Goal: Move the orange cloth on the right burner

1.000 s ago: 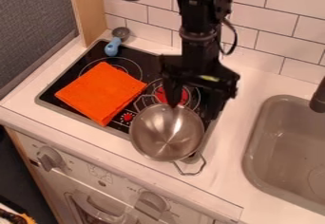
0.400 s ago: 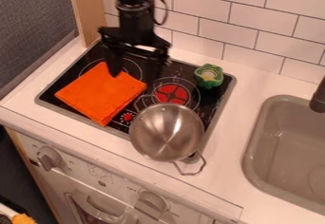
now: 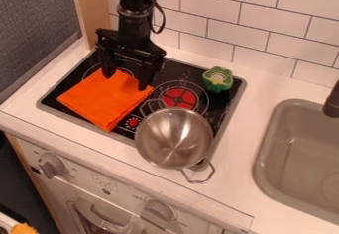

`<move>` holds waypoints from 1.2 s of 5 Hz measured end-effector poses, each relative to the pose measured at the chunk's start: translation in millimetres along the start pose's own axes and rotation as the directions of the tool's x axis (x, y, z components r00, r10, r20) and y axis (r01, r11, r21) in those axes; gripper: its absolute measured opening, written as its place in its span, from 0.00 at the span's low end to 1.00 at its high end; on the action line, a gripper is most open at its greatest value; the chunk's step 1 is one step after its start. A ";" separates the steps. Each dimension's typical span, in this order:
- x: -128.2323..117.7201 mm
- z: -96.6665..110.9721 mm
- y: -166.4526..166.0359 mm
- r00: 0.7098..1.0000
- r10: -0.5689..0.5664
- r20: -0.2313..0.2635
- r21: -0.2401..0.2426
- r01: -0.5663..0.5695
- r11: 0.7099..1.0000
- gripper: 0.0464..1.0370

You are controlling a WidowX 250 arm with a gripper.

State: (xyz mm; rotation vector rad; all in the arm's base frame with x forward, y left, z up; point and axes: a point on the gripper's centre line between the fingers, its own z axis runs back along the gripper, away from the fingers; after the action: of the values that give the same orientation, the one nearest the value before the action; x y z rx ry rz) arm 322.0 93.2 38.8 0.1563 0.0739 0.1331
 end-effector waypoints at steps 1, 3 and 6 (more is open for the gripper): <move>1.2 -10.0 4.7 1.000 0.000 -0.002 0.019 0.000 1.000 0.96; -7.8 -31.4 3.1 0.999 -0.027 -0.029 0.034 0.028 0.999 0.96; 65.6 -19.2 -54.7 0.987 -0.032 0.160 -0.245 0.071 0.967 0.96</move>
State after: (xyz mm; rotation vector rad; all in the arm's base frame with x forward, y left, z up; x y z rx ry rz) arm 392.2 51.5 7.0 -0.0876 -0.0940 0.0771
